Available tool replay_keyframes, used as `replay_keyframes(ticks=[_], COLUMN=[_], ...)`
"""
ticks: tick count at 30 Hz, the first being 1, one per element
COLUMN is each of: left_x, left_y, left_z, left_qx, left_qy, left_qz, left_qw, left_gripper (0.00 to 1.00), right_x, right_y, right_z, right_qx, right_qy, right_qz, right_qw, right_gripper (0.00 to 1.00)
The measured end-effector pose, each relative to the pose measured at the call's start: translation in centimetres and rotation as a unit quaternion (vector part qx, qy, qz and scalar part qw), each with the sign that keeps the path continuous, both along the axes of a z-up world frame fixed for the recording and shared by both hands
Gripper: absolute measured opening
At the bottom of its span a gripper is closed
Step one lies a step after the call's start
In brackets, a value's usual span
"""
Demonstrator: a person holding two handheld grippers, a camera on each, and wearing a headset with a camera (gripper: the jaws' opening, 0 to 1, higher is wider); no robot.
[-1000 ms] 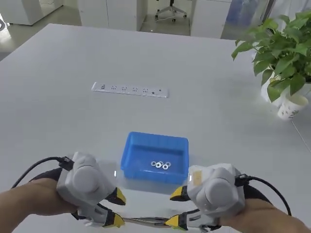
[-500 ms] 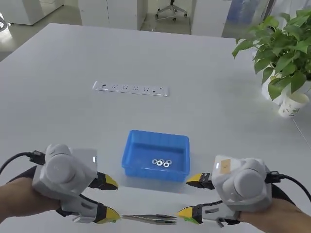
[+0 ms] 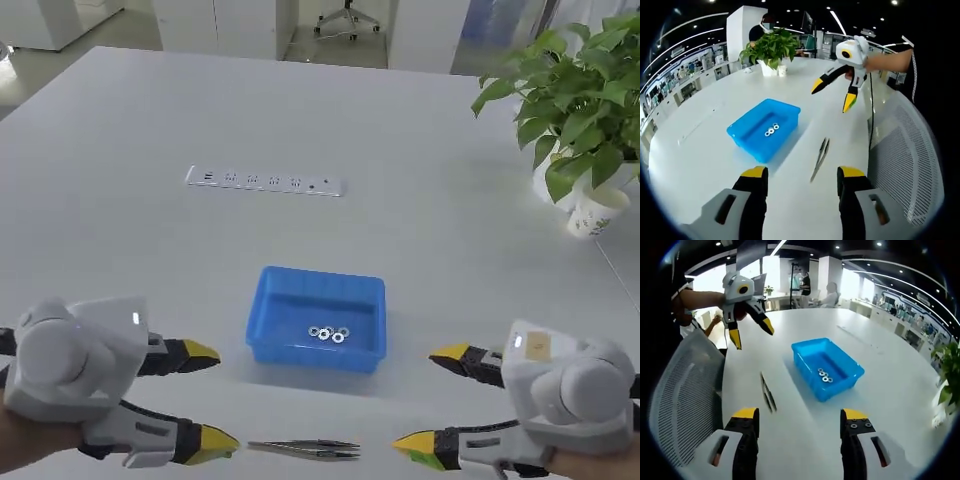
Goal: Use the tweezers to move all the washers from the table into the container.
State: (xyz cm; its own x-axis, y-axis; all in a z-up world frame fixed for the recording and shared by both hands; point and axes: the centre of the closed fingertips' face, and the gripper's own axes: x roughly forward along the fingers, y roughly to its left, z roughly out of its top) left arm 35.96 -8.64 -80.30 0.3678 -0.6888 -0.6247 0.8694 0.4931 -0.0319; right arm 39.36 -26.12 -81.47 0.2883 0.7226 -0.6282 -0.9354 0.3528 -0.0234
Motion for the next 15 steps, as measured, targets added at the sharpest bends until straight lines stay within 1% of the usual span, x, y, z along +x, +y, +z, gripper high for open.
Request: replay_keyframes(ticks=[3,4,6,8,9,10,11,14,15], left_x=[0.2,0.2,0.2,0.2,0.2,0.3,0.4,0.3,0.3], left_y=[0.3,0.4,0.6,0.8,0.9,0.9,1.0,1.0,1.0], left_z=[0.7,0.8,1.1,1.4,1.5,1.7,1.8,1.9,1.9], left_qx=[-0.019,-0.025,-0.034,-0.045,-0.049,-0.054,-0.058,-0.066,-0.068], left_qy=[-0.019,-0.02,-0.026,-0.025,-0.028,-0.036,-0.04,-0.045,-0.048], left_qz=[0.027,0.032,0.044,0.061,0.065,0.071,0.077,0.088,0.092], left_qw=[0.9993,0.999,0.9981,0.9968,0.9963,0.9953,0.9946,0.9929,0.9922], left_gripper=[0.69,0.7,0.73,0.76,0.78,0.79,0.81,0.86,0.88], right_x=[0.1,0.1,0.4,0.3,0.3,0.3,0.3,0.3,0.3], right_y=[-0.4,-0.6,-0.9,-1.2,-1.5,-1.7,-1.9,-2.5,-2.7], right_z=[0.2,0.4,1.0,1.2,1.3,1.4,1.5,1.7,1.8], right_qx=[0.011,0.018,0.042,0.046,0.05,0.053,0.059,0.07,0.074], right_qy=[0.0,-0.002,-0.001,-0.006,-0.01,-0.013,-0.015,-0.019,-0.028], right_qz=[-0.012,-0.02,-0.042,-0.048,-0.053,-0.059,-0.066,-0.082,-0.09], right_qw=[0.9999,0.9996,0.9983,0.9978,0.9973,0.9968,0.996,0.994,0.9928], right_gripper=[0.73,0.76,0.78,0.82,0.84,0.86,0.87,0.93,0.96])
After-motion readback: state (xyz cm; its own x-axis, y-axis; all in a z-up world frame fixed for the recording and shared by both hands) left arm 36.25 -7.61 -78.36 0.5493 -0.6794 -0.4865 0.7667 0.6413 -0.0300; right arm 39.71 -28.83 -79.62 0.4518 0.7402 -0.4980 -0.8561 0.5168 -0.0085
